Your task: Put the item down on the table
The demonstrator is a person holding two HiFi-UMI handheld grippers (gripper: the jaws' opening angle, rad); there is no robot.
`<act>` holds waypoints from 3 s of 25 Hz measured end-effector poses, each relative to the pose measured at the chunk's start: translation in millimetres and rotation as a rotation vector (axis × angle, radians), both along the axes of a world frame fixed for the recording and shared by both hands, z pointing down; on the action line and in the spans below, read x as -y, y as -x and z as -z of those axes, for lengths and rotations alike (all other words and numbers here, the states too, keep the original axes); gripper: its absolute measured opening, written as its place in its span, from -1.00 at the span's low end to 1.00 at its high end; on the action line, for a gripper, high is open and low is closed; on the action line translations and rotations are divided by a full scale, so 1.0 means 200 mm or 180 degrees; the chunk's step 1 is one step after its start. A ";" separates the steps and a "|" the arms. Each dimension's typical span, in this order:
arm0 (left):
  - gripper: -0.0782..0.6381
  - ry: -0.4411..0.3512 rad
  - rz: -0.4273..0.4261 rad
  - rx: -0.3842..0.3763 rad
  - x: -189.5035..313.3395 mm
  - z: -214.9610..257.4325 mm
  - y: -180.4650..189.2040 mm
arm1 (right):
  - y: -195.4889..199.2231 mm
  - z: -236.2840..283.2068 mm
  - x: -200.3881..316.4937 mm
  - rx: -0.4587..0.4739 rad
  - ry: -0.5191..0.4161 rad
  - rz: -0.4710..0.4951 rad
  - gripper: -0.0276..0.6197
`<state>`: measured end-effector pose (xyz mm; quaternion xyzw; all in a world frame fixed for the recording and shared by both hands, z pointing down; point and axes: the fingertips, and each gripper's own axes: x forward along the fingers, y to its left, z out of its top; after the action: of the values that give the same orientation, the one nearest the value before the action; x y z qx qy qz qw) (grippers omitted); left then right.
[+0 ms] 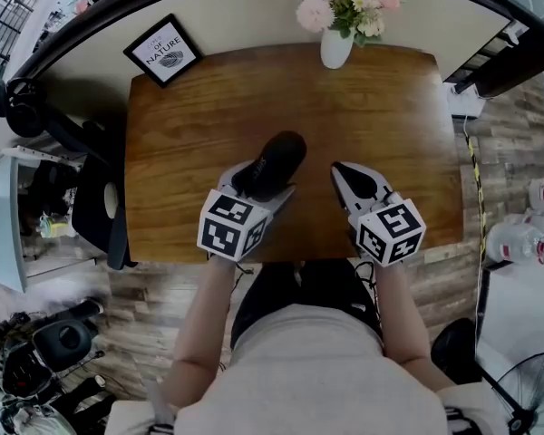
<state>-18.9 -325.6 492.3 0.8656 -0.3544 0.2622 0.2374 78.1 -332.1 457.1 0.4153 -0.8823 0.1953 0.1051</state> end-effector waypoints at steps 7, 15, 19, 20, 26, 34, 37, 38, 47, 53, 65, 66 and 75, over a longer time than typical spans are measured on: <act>0.22 0.0129 -0.0226 0.0293 0.06 -0.17 -0.09 | -0.05 -0.12 0.03 0.0066 0.0181 -0.0021 -0.88; 0.22 0.0354 -0.0447 0.0717 0.04 -0.44 -0.14 | -0.02 -0.30 0.00 0.0110 0.0438 0.0042 -0.88; 0.22 0.0375 -0.0540 0.0847 0.08 -0.50 -0.17 | -0.03 -0.36 0.01 0.0099 0.0512 0.0052 -0.88; 0.22 0.0369 -0.0566 0.0882 0.09 -0.52 -0.18 | -0.03 -0.38 0.00 0.0097 0.0538 0.0054 -0.88; 0.22 0.0384 -0.0682 0.1065 0.18 -0.58 -0.18 | -0.05 -0.44 0.00 0.0118 0.0668 0.0002 -0.88; 0.23 0.0435 -0.0770 0.1229 0.22 -0.64 -0.21 | -0.09 -0.48 0.01 0.0139 0.0725 -0.0069 -0.88; 0.23 0.0441 -0.0769 0.1252 0.22 -0.66 -0.21 | -0.10 -0.49 0.02 0.0144 0.0731 -0.0088 -0.88; 0.23 0.0434 -0.0774 0.1258 0.22 -0.66 -0.21 | -0.10 -0.49 0.02 0.0144 0.0728 -0.0097 -0.88; 0.19 0.0389 -0.0782 0.1216 0.21 -0.69 -0.22 | -0.14 -0.49 0.06 0.0141 0.0669 -0.0186 -0.88; 0.31 0.0391 -0.0777 0.1027 0.20 -0.66 -0.23 | -0.15 -0.47 0.06 0.0104 0.0631 -0.0206 -0.88; 0.42 0.0146 -0.0370 0.0426 0.22 -0.43 -0.24 | -0.10 -0.32 0.11 0.0029 0.0351 -0.0194 -0.88; 0.41 0.0112 -0.0315 0.0347 0.22 -0.39 -0.24 | -0.09 -0.30 0.12 0.0024 0.0313 -0.0182 -0.88; 0.18 -0.0290 -0.0143 -0.0049 0.21 -0.02 -0.20 | -0.02 0.00 0.15 0.0062 -0.0104 -0.0064 -0.88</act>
<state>21.4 -367.4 497.3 0.8853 -0.3446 0.2443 0.1946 81.4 -362.3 457.3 0.4238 -0.8821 0.1859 0.0877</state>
